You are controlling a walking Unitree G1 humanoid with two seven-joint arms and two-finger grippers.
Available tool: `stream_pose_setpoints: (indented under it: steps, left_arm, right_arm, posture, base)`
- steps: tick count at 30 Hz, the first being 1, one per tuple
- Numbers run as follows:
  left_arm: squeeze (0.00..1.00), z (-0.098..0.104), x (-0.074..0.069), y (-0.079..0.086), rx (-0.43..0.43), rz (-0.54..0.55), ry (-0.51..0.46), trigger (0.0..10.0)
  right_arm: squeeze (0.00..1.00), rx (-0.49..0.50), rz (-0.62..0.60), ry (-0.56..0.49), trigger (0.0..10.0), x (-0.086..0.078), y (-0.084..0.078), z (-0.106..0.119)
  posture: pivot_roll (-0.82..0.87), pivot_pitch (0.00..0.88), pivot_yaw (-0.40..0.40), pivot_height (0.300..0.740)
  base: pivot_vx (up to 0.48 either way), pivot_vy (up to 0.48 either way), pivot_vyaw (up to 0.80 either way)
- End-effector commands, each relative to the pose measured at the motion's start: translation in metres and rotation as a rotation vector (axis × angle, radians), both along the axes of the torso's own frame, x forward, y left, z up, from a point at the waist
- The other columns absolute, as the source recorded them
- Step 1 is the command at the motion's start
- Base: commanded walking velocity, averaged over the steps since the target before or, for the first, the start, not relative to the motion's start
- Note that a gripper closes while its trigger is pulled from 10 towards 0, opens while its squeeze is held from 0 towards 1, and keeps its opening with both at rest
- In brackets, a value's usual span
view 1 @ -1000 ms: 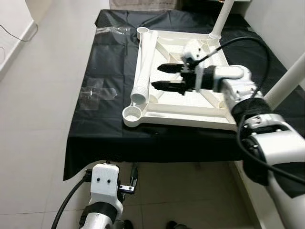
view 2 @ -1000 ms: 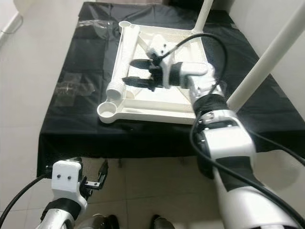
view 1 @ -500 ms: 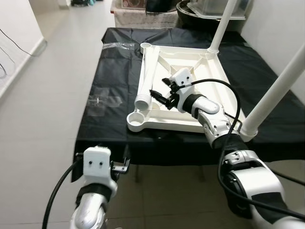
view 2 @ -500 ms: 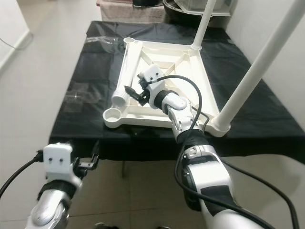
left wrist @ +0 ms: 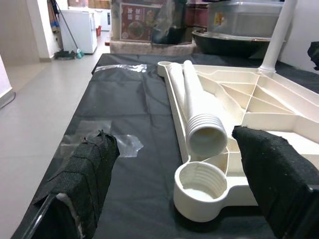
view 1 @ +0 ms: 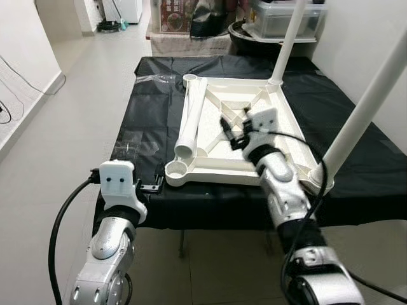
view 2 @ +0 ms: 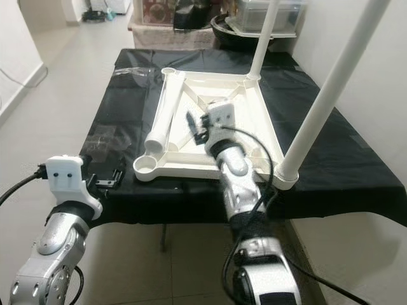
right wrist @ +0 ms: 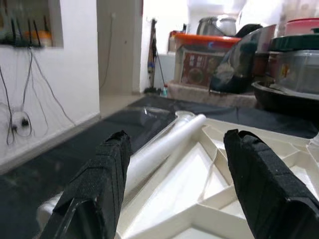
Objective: Building children table
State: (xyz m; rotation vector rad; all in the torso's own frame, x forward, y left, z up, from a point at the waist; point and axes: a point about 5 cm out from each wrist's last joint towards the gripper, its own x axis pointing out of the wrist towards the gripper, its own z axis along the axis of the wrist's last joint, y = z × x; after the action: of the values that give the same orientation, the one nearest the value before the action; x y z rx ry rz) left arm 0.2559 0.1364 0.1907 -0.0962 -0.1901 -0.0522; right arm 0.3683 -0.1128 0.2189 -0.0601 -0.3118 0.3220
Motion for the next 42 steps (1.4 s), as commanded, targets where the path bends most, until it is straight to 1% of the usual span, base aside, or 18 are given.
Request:
stream_pose_setpoints:
  steps: [1,2,5,10,11,21,22,25,26,28,35,42]
  left_arm:
    - [0.0,0.004,-0.002,0.003,0.007,0.032,-0.014,10.0]
    - [0.0,0.006,-0.003,0.006,0.008,0.063,-0.021,10.0]
    - [0.0,0.01,-0.004,0.012,0.022,0.115,-0.037,10.0]
    - [0.0,0.011,-0.003,0.015,0.032,0.13,-0.047,10.0]
    - [0.0,0.011,-0.001,0.017,0.051,0.145,-0.05,10.0]
    - [0.0,0.009,-0.001,0.018,0.074,0.146,-0.04,10.0]
    - [0.0,0.008,-0.001,0.017,0.093,0.14,-0.039,10.0]
    - [0.0,0.007,-0.001,0.016,0.088,0.139,-0.038,10.0]
    - [0.0,0.007,-0.001,0.018,0.067,0.154,-0.036,10.0]
    - [0.0,0.007,0.0,0.02,0.052,0.168,-0.035,10.0]
    - [0.0,0.008,-0.002,0.023,0.061,0.183,-0.029,10.0]
    - [0.0,0.007,-0.002,0.022,0.041,0.181,-0.022,10.0]
  right_arm:
    - [0.0,0.026,0.012,-0.007,10.0,-0.006,0.008,0.001]
    - [0.0,0.039,0.011,-0.01,10.0,-0.008,0.013,0.0]
    - [0.0,0.058,0.02,-0.021,10.0,-0.01,0.02,0.002]
    - [0.0,0.061,0.028,-0.016,10.0,-0.009,0.024,0.004]
    - [0.0,0.073,0.031,-0.007,10.0,-0.01,0.025,0.005]
    - [0.0,0.084,0.035,0.008,10.0,-0.014,0.027,0.004]
    - [0.0,0.086,0.032,0.01,10.0,-0.014,0.027,0.003]
    - [0.0,0.083,0.031,0.011,10.0,-0.014,0.027,0.002]
    - [0.0,0.081,0.03,0.011,10.0,-0.014,0.026,0.002]
    - [0.0,0.081,0.029,0.014,10.0,-0.014,0.026,0.002]
    - [0.0,0.077,0.036,0.021,10.0,-0.015,0.028,0.002]
    - [0.0,0.078,0.032,0.015,10.0,-0.016,0.028,0.003]
  posture:
    - [0.06,0.068,-0.011,0.74]
    - [0.06,0.061,-0.013,0.74]
    - [0.06,0.057,-0.013,0.74]
    - [0.07,0.047,-0.019,0.74]
    - [0.07,0.044,-0.017,0.74]
    - [0.08,0.043,-0.018,0.74]
    - [0.08,0.046,-0.012,0.74]
    - [0.07,0.048,-0.013,0.74]
    - [0.07,0.049,-0.011,0.74]
    - [0.07,0.049,-0.011,0.74]
    - [0.07,0.049,-0.011,0.74]
    - [0.08,0.053,-0.016,0.74]
  base:
    - [0.0,0.0,-0.78]
    - [0.0,0.0,0.0]
    - [0.0,0.0,0.0]
    - [0.163,0.0,0.0]
    - [0.33,0.0,0.0]
    - [0.328,0.0,0.0]
    - [0.33,0.0,0.0]
    - [0.328,0.0,0.0]
    - [0.0,0.0,0.0]
    - [0.0,0.0,0.0]
    - [0.0,0.0,0.0]
    - [0.0,0.0,0.0]
